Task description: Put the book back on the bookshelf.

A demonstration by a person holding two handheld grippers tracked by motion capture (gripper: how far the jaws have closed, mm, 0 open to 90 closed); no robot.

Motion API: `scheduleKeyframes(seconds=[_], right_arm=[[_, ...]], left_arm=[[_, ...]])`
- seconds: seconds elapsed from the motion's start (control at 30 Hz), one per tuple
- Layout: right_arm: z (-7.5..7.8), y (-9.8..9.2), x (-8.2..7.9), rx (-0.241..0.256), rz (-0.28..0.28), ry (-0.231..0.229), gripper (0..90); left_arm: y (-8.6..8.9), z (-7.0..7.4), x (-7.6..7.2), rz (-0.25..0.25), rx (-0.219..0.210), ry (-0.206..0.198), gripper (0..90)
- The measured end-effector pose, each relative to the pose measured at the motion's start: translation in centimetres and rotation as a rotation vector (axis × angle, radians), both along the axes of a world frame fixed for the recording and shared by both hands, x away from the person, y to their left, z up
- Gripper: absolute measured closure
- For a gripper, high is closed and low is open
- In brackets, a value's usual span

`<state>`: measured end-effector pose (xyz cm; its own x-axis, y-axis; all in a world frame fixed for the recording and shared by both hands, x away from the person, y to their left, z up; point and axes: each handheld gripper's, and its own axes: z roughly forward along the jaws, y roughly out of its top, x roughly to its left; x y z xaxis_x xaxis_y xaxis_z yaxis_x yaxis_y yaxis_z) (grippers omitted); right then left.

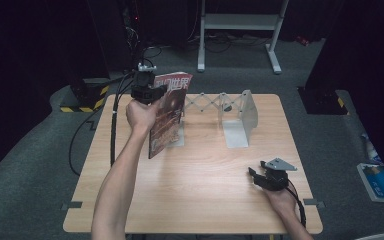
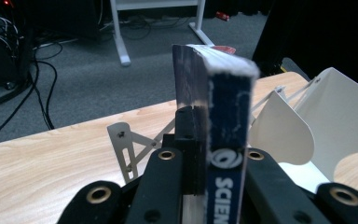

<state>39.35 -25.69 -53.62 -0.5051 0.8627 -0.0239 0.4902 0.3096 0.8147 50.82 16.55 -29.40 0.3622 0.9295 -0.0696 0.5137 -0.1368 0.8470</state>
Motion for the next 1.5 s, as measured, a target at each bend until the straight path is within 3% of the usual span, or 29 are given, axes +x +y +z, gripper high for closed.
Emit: scheduleKeyframes(seconds=[0.13, 0.33, 0.67, 0.8, 1.23, 1.5], right_arm=[[0.0, 0.0, 0.0, 0.0, 0.0, 0.0, 40.4], [0.0, 0.0, 0.0, 0.001, 0.001, 0.001, 40.4], [0.0, 0.0, 0.0, 0.003, 0.001, 0.002, 40.3], [0.0, 0.0, 0.0, 0.003, 0.001, 0.003, 40.4], [0.0, 0.1, -0.1, 0.003, 0.006, 0.002, 40.3], [0.0, 0.0, -0.1, 0.001, 0.012, 0.001, 40.4]], left_arm=[[-0.1, -0.2, 0.2, 0.004, -0.002, -0.018, 84.0], [0.3, -1.3, 0.3, 0.021, -0.048, -0.047, 83.9], [0.1, -2.3, -0.1, 0.018, -0.061, -0.1, 83.9], [-0.1, -2.5, -0.2, 0.008, -0.042, -0.107, 83.8], [-0.7, -2.5, -0.5, -0.01, 0.013, -0.075, 83.2], [-0.7, -2.2, -0.2, -0.014, 0.073, 0.003, 82.9]])
